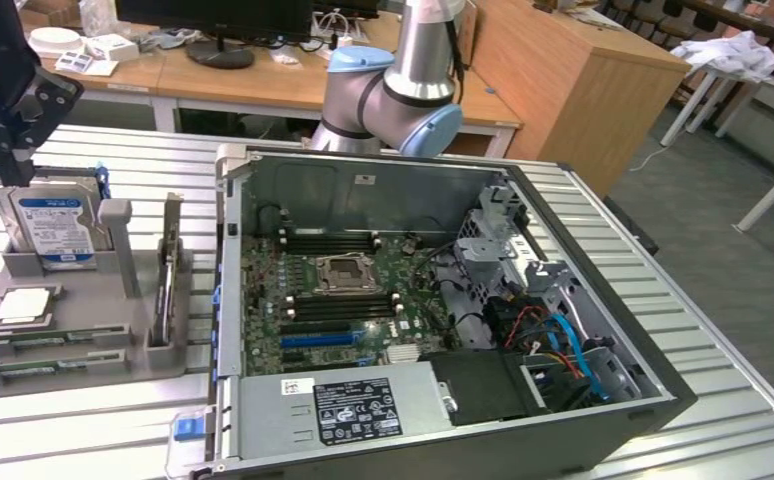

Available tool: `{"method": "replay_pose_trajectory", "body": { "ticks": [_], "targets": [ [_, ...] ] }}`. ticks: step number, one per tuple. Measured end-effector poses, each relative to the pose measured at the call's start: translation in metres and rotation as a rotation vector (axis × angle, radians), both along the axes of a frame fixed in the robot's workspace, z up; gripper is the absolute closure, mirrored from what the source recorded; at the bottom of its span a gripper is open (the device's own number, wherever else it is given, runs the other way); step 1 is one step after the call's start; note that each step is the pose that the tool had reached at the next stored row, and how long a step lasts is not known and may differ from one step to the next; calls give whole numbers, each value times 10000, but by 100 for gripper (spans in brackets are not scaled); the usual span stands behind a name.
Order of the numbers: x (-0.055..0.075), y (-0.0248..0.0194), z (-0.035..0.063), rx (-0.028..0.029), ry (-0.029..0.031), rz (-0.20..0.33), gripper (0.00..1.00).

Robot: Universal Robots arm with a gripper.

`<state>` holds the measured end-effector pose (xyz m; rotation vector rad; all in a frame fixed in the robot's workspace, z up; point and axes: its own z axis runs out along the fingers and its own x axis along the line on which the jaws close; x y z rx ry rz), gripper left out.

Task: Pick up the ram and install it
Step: 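Reach for the ram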

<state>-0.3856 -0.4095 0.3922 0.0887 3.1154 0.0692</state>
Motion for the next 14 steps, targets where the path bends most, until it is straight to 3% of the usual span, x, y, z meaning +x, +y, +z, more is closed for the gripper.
{"method": "replay_pose_trajectory", "body": {
  "ticks": [14],
  "targets": [
    [0, 0, -114, -1, -20, 0, 90]
  ]
}}
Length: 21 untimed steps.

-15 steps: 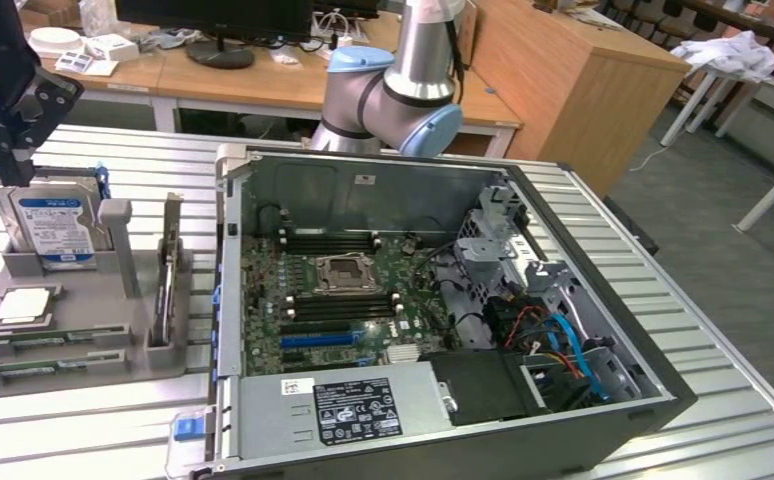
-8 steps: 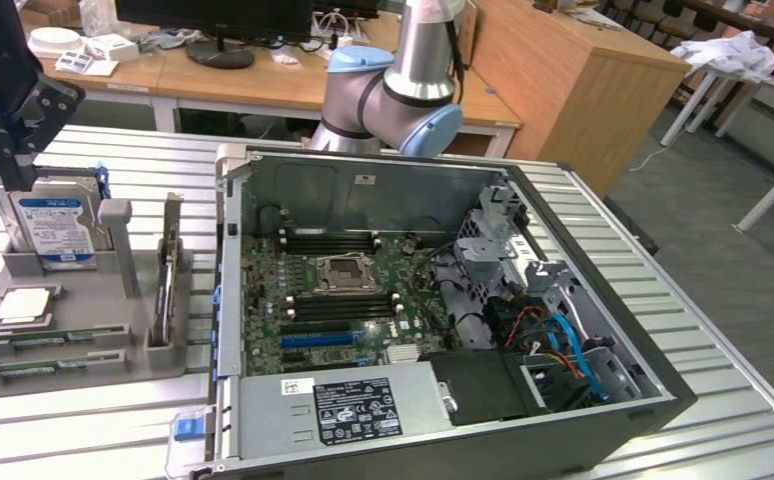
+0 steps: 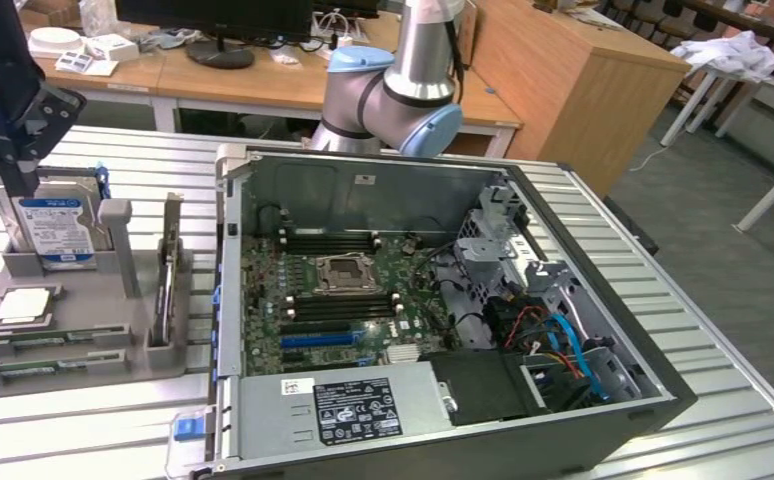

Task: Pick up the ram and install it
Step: 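Reach for the ram, then pick up the ram and move it above insertion slot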

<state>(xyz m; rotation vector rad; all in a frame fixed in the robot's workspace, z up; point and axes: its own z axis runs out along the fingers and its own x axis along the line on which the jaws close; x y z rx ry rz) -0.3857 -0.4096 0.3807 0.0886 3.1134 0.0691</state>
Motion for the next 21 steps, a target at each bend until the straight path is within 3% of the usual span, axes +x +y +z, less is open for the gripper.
{"method": "replay_pose_trajectory", "body": {
  "ticks": [21],
  "targets": [
    [0, 0, -85, 0, 0, 0, 90]
  ]
}}
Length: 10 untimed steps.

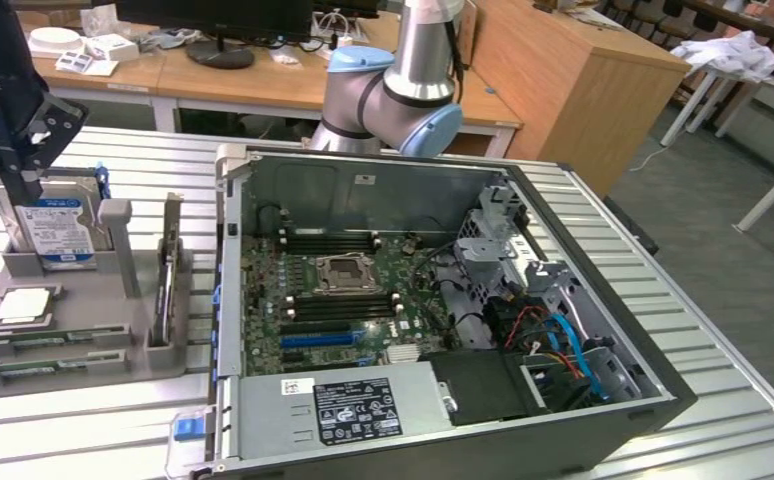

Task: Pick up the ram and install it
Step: 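Pick up the ram and move it above insertion slot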

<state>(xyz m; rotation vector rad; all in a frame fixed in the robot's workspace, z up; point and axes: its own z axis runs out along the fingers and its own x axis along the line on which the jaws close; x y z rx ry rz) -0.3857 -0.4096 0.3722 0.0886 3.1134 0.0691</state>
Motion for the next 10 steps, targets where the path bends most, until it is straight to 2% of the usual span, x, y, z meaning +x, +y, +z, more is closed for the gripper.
{"method": "replay_pose_trajectory", "body": {
  "ticks": [10],
  "targets": [
    [0, 0, 0, 0, 0, 89, 90]
  ]
}}
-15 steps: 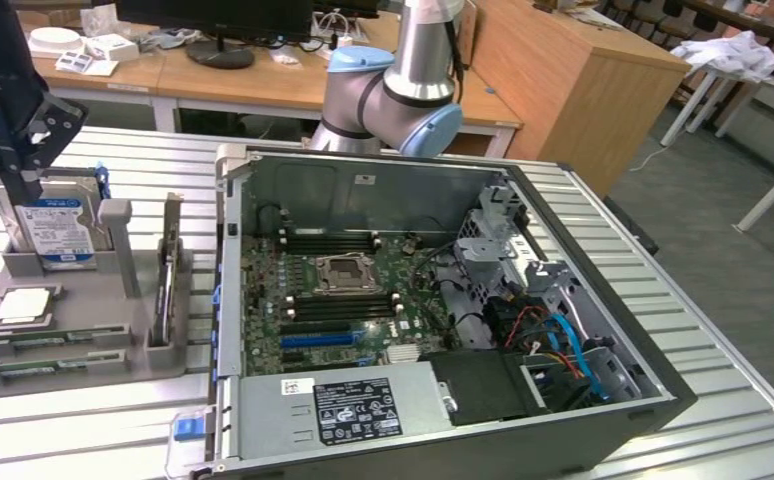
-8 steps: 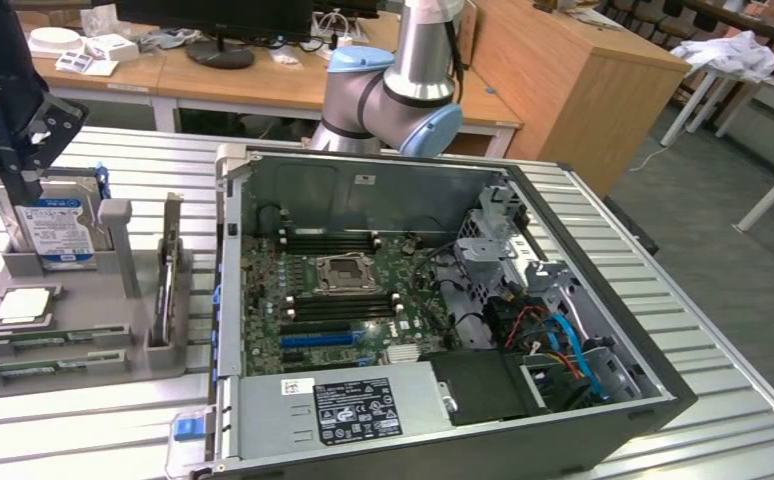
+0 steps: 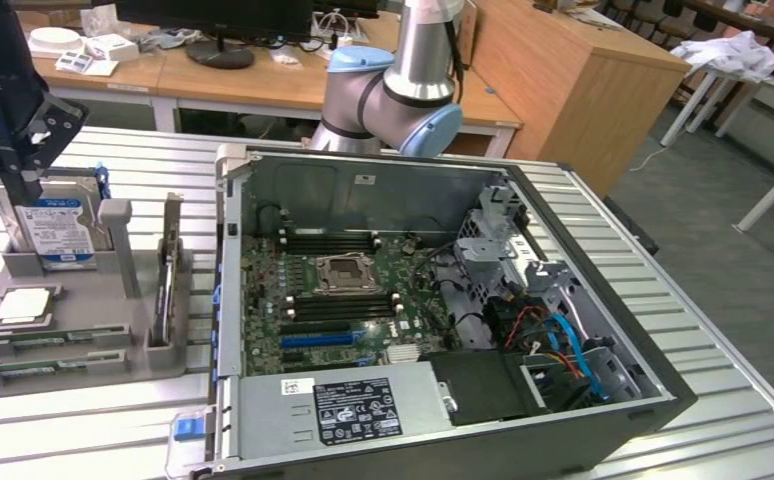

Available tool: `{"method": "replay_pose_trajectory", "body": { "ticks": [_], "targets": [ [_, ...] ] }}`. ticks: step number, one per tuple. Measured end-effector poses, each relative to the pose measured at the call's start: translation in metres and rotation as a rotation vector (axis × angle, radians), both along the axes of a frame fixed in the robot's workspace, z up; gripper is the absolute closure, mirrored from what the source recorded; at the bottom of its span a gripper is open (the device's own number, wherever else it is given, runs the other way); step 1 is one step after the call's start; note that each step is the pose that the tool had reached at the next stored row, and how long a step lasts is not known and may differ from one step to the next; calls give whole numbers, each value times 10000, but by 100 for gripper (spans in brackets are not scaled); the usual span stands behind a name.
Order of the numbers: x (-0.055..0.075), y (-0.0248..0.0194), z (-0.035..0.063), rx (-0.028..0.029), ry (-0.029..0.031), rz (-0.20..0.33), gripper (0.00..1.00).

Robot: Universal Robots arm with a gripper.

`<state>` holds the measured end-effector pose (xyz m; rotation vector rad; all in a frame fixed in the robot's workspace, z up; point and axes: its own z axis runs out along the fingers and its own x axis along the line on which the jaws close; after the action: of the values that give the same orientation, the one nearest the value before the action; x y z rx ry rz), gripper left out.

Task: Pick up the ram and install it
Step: 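Pick up the ram and move it above insertion slot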

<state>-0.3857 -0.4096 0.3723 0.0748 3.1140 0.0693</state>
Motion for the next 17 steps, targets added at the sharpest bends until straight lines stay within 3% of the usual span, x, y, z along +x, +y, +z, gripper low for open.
{"method": "replay_pose_trajectory", "body": {
  "ticks": [17],
  "targets": [
    [0, 0, -4, 0, -1, 2907, 90]
  ]
}}
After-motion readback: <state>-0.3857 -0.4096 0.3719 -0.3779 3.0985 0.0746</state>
